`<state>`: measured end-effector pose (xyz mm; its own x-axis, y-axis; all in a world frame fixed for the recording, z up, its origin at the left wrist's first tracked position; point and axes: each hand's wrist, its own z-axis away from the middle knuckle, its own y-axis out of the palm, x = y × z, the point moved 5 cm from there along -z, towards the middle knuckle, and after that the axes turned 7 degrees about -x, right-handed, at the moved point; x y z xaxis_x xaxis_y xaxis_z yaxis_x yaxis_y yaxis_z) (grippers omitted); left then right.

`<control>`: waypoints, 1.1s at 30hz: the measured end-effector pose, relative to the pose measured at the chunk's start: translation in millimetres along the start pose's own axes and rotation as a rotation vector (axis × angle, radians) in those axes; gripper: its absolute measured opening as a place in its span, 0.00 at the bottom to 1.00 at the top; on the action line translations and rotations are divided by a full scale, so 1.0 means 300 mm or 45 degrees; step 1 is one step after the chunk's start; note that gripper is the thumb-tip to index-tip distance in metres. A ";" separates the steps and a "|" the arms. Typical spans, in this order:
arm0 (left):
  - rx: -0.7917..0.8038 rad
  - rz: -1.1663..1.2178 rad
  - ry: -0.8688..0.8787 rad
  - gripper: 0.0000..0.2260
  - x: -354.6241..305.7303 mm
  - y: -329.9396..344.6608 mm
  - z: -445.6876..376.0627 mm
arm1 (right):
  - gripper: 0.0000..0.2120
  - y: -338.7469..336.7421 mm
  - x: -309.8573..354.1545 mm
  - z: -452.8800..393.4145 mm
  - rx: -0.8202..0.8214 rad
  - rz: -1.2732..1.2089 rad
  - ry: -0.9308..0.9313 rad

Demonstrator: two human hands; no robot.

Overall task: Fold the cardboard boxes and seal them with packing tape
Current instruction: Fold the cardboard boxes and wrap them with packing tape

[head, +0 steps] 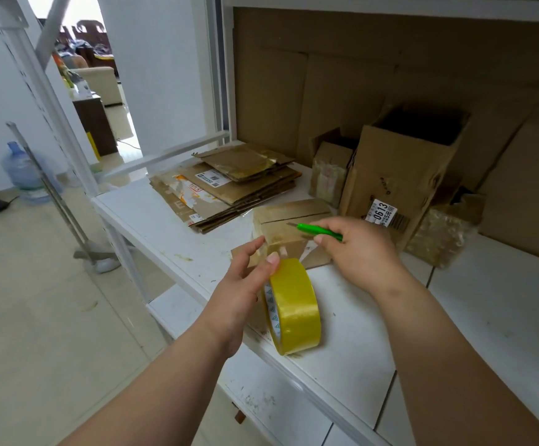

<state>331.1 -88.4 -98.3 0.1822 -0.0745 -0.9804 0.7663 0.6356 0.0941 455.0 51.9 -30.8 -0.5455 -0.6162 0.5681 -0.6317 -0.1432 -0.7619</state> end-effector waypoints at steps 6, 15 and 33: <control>0.049 -0.135 0.074 0.24 -0.022 -0.002 0.000 | 0.11 0.025 0.010 0.011 0.085 -0.002 0.029; 0.070 -0.139 -0.028 0.31 -0.030 -0.017 -0.010 | 0.16 0.031 0.033 0.014 0.280 0.122 -0.018; -0.003 0.097 -0.116 0.36 -0.021 -0.010 -0.012 | 0.10 0.019 0.124 -0.011 0.350 0.336 -0.033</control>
<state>325.6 -87.0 -92.9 0.2949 -0.0951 -0.9508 0.7465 0.6441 0.1671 429.2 30.7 -13.0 -0.6534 -0.6784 0.3360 -0.2979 -0.1776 -0.9379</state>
